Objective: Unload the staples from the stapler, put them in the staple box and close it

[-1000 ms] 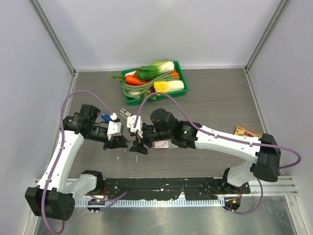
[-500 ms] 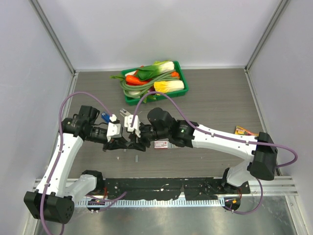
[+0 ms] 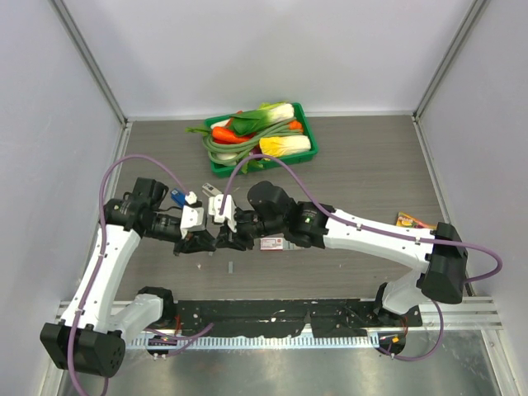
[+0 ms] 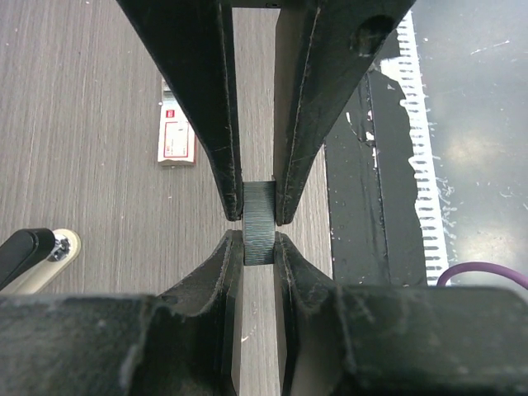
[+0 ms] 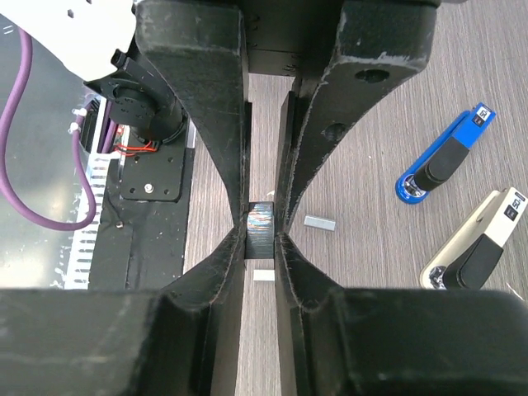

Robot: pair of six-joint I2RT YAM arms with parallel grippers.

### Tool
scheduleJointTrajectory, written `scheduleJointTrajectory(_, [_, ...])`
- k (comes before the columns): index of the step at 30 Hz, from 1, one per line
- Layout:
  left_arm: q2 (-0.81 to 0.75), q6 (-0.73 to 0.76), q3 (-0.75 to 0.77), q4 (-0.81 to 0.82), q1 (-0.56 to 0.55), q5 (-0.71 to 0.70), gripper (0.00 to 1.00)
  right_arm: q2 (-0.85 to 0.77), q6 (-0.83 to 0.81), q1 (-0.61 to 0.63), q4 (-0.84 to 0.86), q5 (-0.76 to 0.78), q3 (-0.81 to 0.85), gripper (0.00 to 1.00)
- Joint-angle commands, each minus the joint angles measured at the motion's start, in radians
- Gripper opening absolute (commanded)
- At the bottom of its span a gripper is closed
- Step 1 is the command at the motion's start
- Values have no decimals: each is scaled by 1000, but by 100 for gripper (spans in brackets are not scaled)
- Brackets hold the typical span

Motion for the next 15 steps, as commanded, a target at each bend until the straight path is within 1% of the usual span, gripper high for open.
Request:
scheduleJointTrajectory(1, [-28, -71, 16, -130, -5, 25, 18, -8, 7, 5, 7, 5, 36, 21])
scheduleJointTrajectory(2, [-32, -93, 15, -110, -5, 23, 24, -13, 7, 4, 7, 8, 26, 20])
scheduleJointTrajectory(3, [-41, -129, 13, -91, -5, 20, 35, -17, 8, 5, 7, 15, 20, 20])
scheduleJointTrajectory(5, [-46, -134, 10, -70, -5, 19, 46, -32, 10, 4, 13, 28, -2, 19])
scheduleJointTrajectory(6, [-40, -145, 13, -65, -5, 19, 59, -37, 11, 5, 14, 34, -8, 19])
scheduleJointTrajectory(8, [-38, -166, 15, -42, -5, 10, 64, -51, 16, 4, 14, 51, -23, 18])
scheduleJointTrajectory(9, [-40, -180, 13, -32, -5, 8, 75, -56, 19, 4, 16, 57, -28, 17])
scheduleJointTrajectory(10, [-40, -215, 13, -4, -5, 2, 81, -62, 24, 4, 16, 83, -34, 16])
scheduleJointTrajectory(12, [-41, -234, 13, 24, -5, -16, 86, -85, 42, 1, 18, 120, -62, 13])
scheduleJointTrajectory(13, [-43, -260, 10, 40, -5, -24, 87, -94, 48, 1, 21, 175, -75, 12])
scheduleJointTrajectory(14, [-44, -293, 7, 62, -5, -46, 88, -111, 74, -2, 21, 214, -104, 10])
scheduleJointTrajectory(15, [-47, -338, -4, 130, -5, -59, 88, -120, 91, -5, 27, 249, -120, 9])
